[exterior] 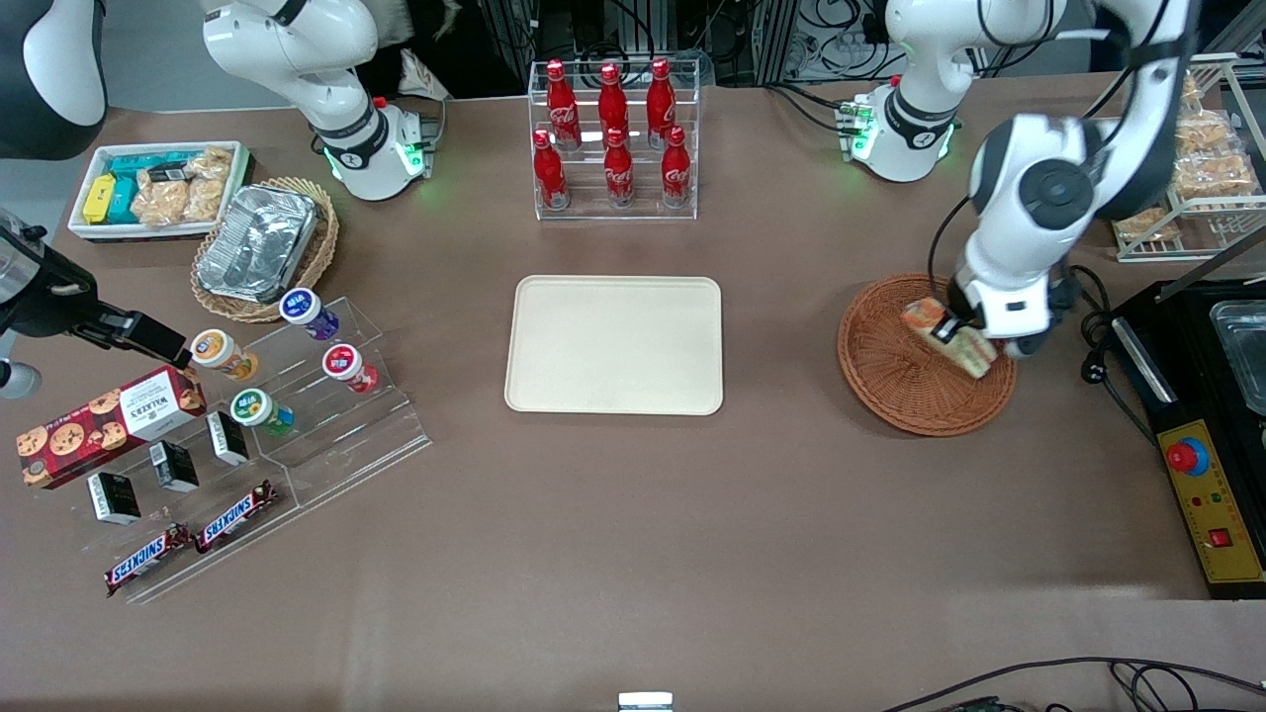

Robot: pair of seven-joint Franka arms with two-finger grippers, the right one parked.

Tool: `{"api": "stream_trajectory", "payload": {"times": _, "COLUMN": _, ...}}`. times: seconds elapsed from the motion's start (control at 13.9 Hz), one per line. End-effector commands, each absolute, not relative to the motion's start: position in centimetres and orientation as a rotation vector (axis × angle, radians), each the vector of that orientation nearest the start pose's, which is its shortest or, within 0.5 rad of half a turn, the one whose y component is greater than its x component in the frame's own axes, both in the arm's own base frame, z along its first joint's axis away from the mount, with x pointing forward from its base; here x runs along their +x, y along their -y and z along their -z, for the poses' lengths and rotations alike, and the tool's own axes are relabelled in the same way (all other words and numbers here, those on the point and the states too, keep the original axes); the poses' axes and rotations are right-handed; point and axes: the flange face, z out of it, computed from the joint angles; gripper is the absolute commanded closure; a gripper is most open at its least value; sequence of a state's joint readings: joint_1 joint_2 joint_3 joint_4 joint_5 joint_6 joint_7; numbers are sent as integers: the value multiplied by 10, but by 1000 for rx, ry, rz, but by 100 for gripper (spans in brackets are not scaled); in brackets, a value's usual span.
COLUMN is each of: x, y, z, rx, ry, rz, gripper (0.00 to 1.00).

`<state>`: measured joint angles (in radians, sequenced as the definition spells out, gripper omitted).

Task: Place sandwich from basket to tray
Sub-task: 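Lift the sandwich up out of the basket with the left gripper, then carry the sandwich over the cream tray with the left gripper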

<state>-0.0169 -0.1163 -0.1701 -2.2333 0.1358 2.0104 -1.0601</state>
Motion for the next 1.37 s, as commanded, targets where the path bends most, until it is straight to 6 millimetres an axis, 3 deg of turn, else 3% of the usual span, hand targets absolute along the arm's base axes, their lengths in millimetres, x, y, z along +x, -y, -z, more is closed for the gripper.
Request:
{"api": "stream_trajectory", "payload": {"times": 0.0, "x": 507, "y": 89, "z": -490, "rx": -2751, "ry": 1057, "rz": -74, "gripper": 84}}
{"api": "stream_trajectory", "payload": {"times": 0.22, "x": 505, "y": 91, "z": -540, "rx": -2814, "ry": 937, "rz": -165, "gripper": 88}}
{"api": "stream_trajectory", "payload": {"times": 0.29, "x": 505, "y": 92, "z": -546, "rx": -2823, "ry": 923, "rz": -173, "gripper": 89}}
{"api": "stream_trajectory", "payload": {"times": 0.5, "x": 507, "y": 104, "z": -536, "rx": -2918, "ry": 790, "rz": -264, "gripper": 95}}
{"api": "stream_trajectory", "payload": {"times": 0.79, "x": 496, "y": 151, "z": -527, "rx": -2940, "ry": 644, "rz": -284, "gripper": 100}}
{"api": "stream_trajectory", "payload": {"times": 1.08, "x": 474, "y": 234, "z": -507, "rx": -2974, "ry": 429, "rz": -320, "gripper": 100}}
{"api": "stream_trajectory", "payload": {"times": 1.3, "x": 461, "y": 273, "z": -498, "rx": -3034, "ry": 384, "rz": -370, "gripper": 100}}
